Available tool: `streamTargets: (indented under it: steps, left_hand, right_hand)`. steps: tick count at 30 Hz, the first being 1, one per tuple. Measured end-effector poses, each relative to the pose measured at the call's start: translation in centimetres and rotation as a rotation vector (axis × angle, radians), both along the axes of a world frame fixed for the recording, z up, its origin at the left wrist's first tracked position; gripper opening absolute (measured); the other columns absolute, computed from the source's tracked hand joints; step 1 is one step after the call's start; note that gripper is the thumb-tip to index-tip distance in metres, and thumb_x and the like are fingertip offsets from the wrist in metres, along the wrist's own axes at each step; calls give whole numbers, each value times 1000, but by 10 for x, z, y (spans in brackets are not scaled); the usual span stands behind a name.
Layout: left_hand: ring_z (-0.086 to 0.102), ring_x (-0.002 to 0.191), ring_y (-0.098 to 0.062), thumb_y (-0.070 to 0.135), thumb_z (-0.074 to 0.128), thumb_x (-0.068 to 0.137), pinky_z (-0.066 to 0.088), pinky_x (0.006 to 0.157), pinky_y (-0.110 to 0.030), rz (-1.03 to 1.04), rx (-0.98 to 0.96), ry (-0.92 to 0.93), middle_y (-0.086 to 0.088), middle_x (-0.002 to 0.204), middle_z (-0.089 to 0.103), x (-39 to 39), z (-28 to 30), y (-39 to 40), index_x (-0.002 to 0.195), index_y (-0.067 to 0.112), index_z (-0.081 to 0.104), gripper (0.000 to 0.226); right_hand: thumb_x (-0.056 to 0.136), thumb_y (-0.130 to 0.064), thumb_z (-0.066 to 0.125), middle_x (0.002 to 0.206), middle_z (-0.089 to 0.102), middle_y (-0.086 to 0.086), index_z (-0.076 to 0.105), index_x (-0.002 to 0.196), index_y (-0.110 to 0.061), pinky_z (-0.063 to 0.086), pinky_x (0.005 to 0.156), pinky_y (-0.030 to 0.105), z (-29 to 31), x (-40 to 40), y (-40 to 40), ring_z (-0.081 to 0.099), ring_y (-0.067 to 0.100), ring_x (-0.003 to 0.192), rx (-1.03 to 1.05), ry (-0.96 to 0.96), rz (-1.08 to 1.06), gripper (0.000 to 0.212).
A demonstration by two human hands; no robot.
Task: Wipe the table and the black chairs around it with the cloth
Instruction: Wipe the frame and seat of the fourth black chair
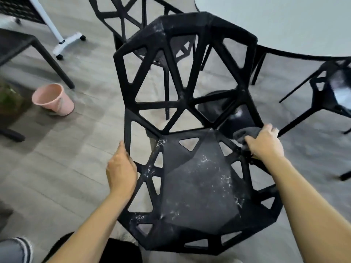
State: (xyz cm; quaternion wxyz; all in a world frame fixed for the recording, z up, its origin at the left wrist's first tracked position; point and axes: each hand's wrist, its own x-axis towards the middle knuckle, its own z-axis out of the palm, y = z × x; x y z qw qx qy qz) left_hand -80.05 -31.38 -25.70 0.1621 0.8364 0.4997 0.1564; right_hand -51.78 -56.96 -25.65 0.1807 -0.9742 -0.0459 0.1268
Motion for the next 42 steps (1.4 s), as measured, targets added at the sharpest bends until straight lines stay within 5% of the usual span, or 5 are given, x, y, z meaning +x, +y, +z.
streamTargets:
  steps: [10, 18, 33, 38, 42]
  left_hand:
    - [56, 73, -39, 1, 43, 97, 38, 62, -39, -163, 108, -112, -4, 66, 47, -28, -31, -4, 96, 7, 58, 16]
    - [53, 72, -32, 0, 40, 97, 39, 63, -35, -223, -18, -162, -9, 83, 61, -33, -20, -10, 125, 22, 63, 42]
    - [56, 60, -29, 3, 45, 100, 46, 54, -39, -285, 75, -186, -6, 68, 59, -40, -29, -12, 127, 17, 60, 34]
    - [63, 82, -27, 5, 46, 98, 57, 70, -44, -316, 45, -170, -6, 104, 64, -30, -26, -10, 134, 17, 48, 38]
    - [53, 115, -29, 6, 48, 95, 47, 96, -41, -528, 187, -324, -10, 138, 50, 17, 15, -10, 147, 11, 38, 53]
  right_hand:
    - [90, -37, 68, 135, 38, 25, 35, 136, 1, 46, 91, 52, -22, -78, -61, 49, 50, 121, 63, -129, -142, 68]
    - [92, -40, 65, 136, 37, 22, 32, 137, -1, 49, 96, 55, -10, -126, -97, 52, 48, 116, 40, -40, -242, 68]
    - [87, -37, 67, 122, 40, 21, 35, 128, -2, 52, 80, 50, -16, -150, -100, 58, 47, 99, 34, -97, -340, 64]
    - [92, -31, 62, 133, 34, 20, 36, 139, -8, 47, 78, 43, 2, -159, -92, 55, 41, 85, 303, -215, -372, 59]
    - [89, -21, 69, 124, 49, 13, 46, 132, -17, 39, 82, 36, 56, -142, -66, 50, 26, 98, 592, -491, -248, 48]
